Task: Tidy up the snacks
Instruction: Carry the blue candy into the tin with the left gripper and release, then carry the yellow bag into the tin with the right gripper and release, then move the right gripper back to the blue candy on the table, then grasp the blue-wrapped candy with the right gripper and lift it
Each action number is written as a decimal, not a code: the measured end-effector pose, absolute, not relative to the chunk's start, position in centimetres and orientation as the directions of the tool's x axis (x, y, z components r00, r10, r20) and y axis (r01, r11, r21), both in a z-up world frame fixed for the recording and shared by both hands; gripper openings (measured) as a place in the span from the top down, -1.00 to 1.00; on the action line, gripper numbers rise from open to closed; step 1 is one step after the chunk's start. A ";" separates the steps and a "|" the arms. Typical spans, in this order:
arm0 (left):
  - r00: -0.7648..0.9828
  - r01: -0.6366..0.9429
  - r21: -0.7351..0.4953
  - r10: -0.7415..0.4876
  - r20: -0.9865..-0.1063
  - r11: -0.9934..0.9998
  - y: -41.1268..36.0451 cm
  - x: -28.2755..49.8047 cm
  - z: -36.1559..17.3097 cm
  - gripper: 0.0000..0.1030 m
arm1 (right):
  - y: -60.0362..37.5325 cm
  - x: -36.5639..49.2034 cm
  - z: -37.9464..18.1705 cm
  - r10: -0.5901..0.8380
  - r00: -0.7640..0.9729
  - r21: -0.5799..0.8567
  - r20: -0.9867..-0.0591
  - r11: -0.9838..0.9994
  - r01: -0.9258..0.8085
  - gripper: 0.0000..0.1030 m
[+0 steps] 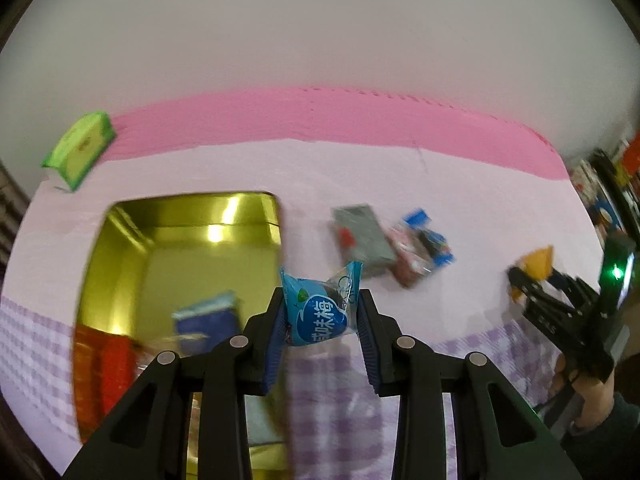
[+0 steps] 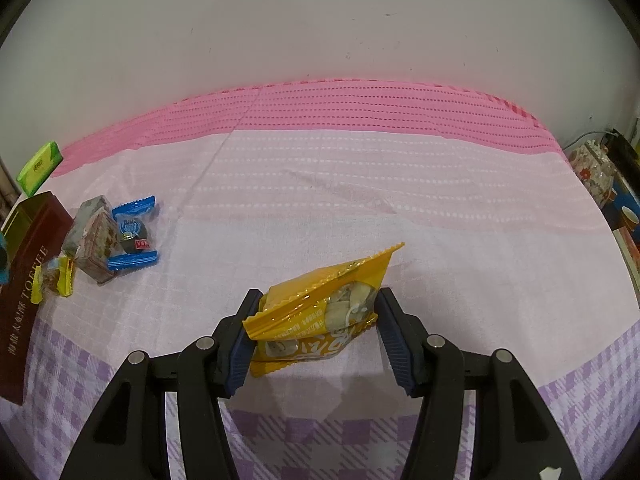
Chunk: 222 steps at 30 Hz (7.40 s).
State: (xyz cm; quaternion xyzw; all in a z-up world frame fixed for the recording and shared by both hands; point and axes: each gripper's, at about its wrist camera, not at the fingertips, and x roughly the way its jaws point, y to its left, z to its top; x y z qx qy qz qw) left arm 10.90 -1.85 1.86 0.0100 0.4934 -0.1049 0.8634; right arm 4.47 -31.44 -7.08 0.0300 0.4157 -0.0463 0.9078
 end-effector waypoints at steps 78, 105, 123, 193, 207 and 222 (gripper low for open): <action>0.582 -0.125 0.126 0.175 -0.794 0.984 14.3 6.0 2.5 -0.29 | -31.1 4.4 -6.9 -0.114 0.651 -0.020 -0.750 0.988 0.151 0.01; 0.579 -0.220 0.058 0.178 -0.795 0.974 17.9 4.8 2.6 -0.44 | -22.7 4.3 -2.0 -0.050 0.694 -0.038 -0.719 0.999 0.033 0.08; 0.567 -0.326 0.006 0.201 -0.799 0.945 20.4 4.6 3.0 -0.46 | -4.7 7.5 0.0 0.246 0.650 0.047 -0.719 0.950 -0.308 0.08; 0.583 -0.242 0.054 0.190 -0.790 0.969 17.6 4.5 2.4 -0.48 | -20.3 7.5 -3.7 0.069 0.640 0.023 -0.765 0.997 -0.080 -0.15; 0.626 -0.100 0.040 0.094 -0.774 0.994 13.2 4.3 3.3 -0.48 | -20.9 11.6 -6.5 0.124 0.616 0.073 -0.778 0.991 -0.108 0.07; 0.576 0.157 -0.005 -0.096 -0.812 0.988 4.3 6.3 3.9 -0.48 | -23.6 10.1 -7.3 0.093 0.655 0.053 -0.750 0.995 -0.080 0.52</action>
